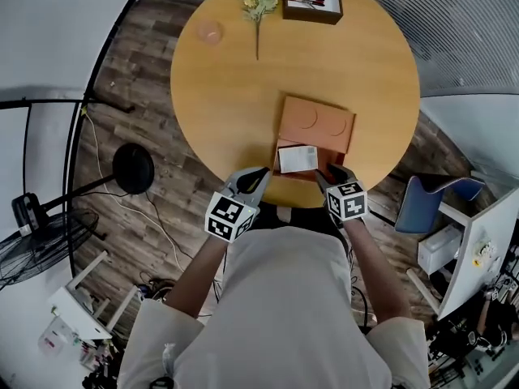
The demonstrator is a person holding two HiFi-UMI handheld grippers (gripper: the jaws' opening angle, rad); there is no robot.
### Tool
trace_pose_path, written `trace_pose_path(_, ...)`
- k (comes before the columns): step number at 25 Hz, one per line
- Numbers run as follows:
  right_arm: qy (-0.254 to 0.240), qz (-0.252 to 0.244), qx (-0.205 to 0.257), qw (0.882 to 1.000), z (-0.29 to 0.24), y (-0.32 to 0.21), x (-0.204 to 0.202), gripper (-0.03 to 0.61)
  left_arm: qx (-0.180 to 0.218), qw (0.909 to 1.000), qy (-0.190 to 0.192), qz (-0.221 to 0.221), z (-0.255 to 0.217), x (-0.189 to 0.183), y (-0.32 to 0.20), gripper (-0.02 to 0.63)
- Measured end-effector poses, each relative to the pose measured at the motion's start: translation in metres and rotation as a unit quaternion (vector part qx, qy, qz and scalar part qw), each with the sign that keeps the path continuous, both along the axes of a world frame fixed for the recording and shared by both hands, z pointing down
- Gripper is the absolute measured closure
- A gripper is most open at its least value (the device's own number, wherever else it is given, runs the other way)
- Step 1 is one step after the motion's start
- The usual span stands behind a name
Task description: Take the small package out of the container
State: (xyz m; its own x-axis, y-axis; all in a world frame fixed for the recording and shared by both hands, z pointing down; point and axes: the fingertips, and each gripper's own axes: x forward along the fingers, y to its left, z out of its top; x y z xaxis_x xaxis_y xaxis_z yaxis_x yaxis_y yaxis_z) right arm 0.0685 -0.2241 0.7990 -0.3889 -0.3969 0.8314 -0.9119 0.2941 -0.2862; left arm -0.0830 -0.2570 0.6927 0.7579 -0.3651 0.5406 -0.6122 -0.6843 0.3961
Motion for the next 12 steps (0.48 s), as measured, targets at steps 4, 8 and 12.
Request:
trace_pose_path(4, -0.010, -0.002, -0.038, 0.999, 0.034, -0.007, 0.000, 0.414, -0.017, 0.9996, -0.003, -0.024, 0.016, 0.004, -0.001, 0.595)
trace_pose_path(8, -0.005, -0.011, -0.083, 0.996, 0.067, -0.010, -0.001, 0.394, -0.030, 0.9985, -0.008, -0.045, 0.029, 0.005, -0.001, 0.595)
trace_pose_path(12, -0.016, 0.001, -0.123, 0.992, 0.097, -0.013, -0.003, 0.394, -0.036, 0.9974, -0.017, -0.060, 0.038, 0.002, -0.005, 0.595)
